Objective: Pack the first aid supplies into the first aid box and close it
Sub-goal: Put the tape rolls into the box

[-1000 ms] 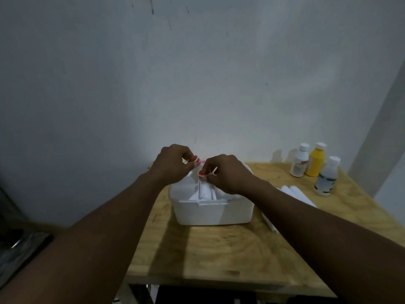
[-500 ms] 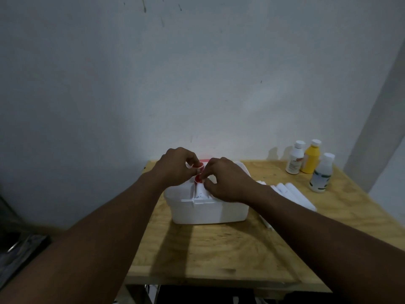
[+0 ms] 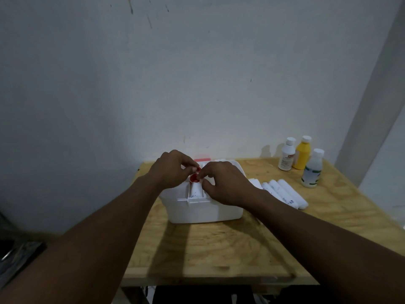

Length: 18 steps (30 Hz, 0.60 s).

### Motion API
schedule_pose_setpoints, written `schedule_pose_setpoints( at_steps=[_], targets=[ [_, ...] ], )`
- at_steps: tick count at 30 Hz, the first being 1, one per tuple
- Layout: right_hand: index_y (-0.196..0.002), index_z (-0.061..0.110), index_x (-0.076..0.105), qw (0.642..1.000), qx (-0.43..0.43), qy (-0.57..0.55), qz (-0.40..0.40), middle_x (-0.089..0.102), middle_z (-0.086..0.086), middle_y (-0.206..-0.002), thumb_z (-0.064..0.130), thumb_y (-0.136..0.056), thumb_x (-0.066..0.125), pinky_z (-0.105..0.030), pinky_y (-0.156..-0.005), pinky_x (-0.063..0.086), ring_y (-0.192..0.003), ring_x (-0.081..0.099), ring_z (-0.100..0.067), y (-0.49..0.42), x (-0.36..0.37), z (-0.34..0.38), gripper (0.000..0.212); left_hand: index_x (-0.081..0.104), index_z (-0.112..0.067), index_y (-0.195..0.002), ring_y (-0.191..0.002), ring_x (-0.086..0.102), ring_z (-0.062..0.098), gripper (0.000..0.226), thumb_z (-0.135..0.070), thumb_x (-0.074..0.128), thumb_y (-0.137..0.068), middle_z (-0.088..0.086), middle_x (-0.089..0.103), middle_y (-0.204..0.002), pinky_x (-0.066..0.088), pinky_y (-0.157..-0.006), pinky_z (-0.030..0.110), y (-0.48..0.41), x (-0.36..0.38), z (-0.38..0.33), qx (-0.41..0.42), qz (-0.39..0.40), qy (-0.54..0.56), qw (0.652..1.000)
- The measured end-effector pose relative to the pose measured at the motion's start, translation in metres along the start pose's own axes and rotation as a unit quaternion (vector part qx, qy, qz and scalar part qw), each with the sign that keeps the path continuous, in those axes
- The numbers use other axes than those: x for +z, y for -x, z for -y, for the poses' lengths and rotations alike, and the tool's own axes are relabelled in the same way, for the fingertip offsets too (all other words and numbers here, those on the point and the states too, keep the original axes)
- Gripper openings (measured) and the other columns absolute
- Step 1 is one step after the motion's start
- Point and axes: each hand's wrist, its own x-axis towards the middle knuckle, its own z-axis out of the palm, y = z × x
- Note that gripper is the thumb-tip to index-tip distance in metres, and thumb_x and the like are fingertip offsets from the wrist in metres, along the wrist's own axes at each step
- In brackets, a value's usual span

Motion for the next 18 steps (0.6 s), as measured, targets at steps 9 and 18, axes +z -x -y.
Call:
schedule_pose_setpoints(
  at_steps=[9, 18],
  targets=[
    [-0.105, 0.023, 0.076, 1.000, 0.010, 0.005, -0.024, 0.075, 0.005, -0.104, 0.028, -0.086, 0.056, -0.035, -0.085, 0.054, -0.093, 0.066, -0.012, 0.004, 0.000, -0.002, 0.027, 0.079, -0.033, -0.108, -0.103, 0.070, 0.010, 0.019, -0.035, 0.066, -0.093, -0.009, 0.078, -0.108, 0.054, -0.091, 0.035, 0.000, 0.006, -0.009, 0.003, -0.032, -0.050, 0.998],
    [-0.098, 0.022, 0.076, 0.999, 0.015, 0.011, -0.045, 0.074, 0.001, -0.099, 0.031, -0.083, 0.050, -0.039, -0.080, 0.054, -0.093, 0.062, -0.015, 0.004, 0.003, -0.002, 0.032, 0.074, -0.038, -0.116, -0.118, 0.062, 0.020, 0.025, -0.031, 0.057, -0.098, -0.009, 0.072, -0.123, 0.046, -0.101, 0.045, 0.001, 0.011, -0.015, -0.023, 0.008, -0.095, 0.995]
  ],
)
